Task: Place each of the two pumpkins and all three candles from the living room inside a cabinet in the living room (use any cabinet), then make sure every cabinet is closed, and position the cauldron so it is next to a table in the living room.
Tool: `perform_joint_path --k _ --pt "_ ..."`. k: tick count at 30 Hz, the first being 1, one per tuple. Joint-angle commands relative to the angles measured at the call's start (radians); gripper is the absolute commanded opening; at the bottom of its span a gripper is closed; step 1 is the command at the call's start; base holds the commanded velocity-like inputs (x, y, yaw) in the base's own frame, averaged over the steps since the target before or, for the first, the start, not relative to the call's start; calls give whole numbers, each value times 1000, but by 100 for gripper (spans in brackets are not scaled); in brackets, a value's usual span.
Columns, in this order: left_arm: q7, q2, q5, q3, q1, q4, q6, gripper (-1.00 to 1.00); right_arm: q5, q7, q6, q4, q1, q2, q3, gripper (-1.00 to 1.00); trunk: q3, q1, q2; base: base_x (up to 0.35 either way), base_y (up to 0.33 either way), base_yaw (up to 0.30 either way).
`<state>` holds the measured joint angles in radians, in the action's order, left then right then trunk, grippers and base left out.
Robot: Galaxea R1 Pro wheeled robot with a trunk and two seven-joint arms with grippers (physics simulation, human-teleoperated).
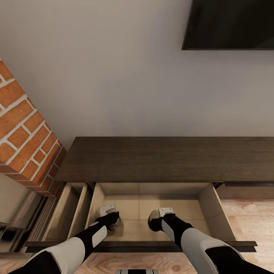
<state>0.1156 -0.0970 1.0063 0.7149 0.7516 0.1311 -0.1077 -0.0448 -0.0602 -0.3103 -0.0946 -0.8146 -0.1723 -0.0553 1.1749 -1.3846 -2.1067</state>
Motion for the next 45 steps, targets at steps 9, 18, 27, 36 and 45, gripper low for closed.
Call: perform_joint_path --k 9,18,27,36,45 --pt "1 0 0 0 0 -1 0 -100 -1 -105 202 66 -8 -2 0 -100 0 0 0 0 0 0" --pt "0 -3 0 0 0 -1 0 -100 2 -66 241 73 1 -2 0 -100 19 -23 -42 0 0 0" --pt "0 -4 0 0 0 -1 0 -100 3 -39 302 69 1 -2 -1 -100 41 -50 -91 0 0 0" --pt "0 -4 0 0 0 -1 0 -100 2 -32 318 66 2 -2 -1 -100 41 -50 -91 0 0 189" --pt "1 -5 1 0 0 -1 0 -100 2 -32 318 64 2 -2 -1 -100 47 -58 -105 0 0 33"
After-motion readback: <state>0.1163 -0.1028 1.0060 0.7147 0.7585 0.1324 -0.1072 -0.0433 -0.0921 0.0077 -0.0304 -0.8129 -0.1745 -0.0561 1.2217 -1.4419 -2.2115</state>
